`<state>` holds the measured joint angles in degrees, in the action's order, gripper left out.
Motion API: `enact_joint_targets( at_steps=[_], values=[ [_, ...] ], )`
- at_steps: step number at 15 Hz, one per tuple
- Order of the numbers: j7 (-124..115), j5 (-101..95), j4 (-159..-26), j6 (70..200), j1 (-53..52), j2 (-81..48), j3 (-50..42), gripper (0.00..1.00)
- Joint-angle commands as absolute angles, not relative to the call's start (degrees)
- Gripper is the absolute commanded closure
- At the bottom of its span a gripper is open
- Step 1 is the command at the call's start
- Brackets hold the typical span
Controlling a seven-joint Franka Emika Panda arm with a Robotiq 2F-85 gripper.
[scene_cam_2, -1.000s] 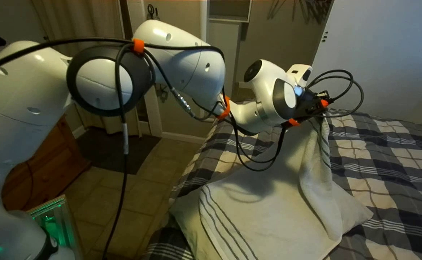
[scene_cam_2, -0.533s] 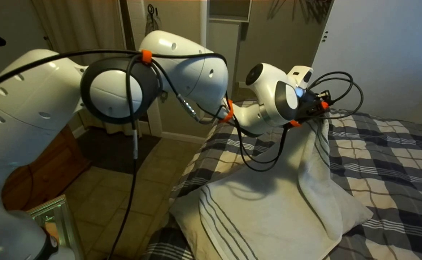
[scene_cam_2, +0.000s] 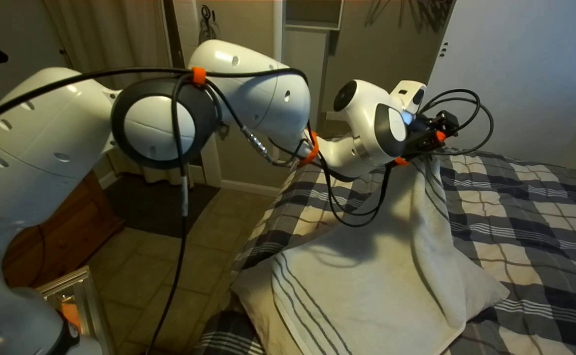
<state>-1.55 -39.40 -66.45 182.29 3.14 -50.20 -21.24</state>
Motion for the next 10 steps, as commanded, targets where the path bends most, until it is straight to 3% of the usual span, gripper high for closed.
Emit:
enact_joint_targets(
  at_steps=[1,4,10],
  values=[
    [-3.6,-37.9,-64.8,183.7,3.4,-51.0,-20.8,0.00],
    [-3.9,-35.7,-70.4,176.7,5.1,-46.9,-13.7,0.00],
    [-1.9,-25.5,-71.1,158.0,5.0,-44.2,-9.7,0.00]
  ],
)
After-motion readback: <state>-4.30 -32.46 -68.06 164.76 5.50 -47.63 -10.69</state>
